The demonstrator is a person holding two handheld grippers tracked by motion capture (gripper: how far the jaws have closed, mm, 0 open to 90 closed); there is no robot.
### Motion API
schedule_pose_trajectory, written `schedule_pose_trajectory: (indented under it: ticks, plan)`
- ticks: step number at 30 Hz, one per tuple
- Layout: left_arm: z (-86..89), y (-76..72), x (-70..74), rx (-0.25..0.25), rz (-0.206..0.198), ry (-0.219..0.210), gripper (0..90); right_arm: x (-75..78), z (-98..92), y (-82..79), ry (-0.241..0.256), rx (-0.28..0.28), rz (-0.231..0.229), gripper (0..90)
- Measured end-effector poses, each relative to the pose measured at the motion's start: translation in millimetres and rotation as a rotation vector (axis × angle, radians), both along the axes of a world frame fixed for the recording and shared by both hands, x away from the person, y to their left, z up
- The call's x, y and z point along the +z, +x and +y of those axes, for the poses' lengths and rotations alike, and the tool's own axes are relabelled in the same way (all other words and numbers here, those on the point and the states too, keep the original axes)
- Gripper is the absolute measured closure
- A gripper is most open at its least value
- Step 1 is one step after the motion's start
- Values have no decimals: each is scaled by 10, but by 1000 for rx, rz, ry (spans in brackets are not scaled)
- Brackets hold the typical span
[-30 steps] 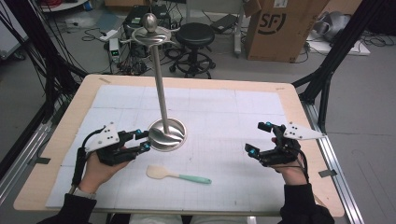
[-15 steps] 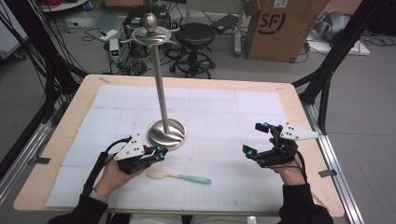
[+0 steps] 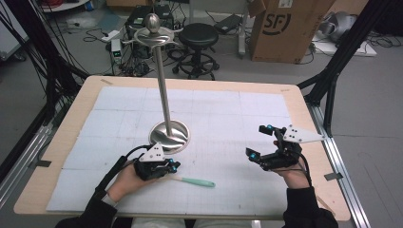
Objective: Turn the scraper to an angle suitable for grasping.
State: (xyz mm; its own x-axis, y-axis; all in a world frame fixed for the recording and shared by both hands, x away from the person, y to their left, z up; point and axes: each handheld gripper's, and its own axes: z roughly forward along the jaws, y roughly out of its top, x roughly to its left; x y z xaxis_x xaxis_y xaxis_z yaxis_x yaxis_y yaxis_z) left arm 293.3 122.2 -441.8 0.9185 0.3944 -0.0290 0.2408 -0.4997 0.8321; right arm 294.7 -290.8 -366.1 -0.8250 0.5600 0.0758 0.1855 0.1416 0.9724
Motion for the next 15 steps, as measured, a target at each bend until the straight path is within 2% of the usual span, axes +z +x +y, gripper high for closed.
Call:
schedule_pose_trajectory:
  ticks: [5, 7, 8, 11, 12, 15]
  plan:
    - [-27, 2, -40, -7, 20, 29, 897, -5, 8, 7, -6, 4, -3, 2]
    - [-47, 2, -74, -8, 24, 72, 898, -6, 9, 8, -6, 5, -4, 2]
    - [-47, 2, -74, -8, 24, 72, 898, -6, 10, 8, -7, 5, -3, 2]
    - [-67, -15, -70, -9, 9, 91, 899, -14, 1, 14, -6, -4, -1, 2]
    - [-90, -44, -58, -12, -25, 123, 899, -21, -3, 19, -3, -9, 3, 2]
    - [-86, -56, -46, -17, -12, 132, 900, -53, -10, 25, 7, -9, 8, 2]
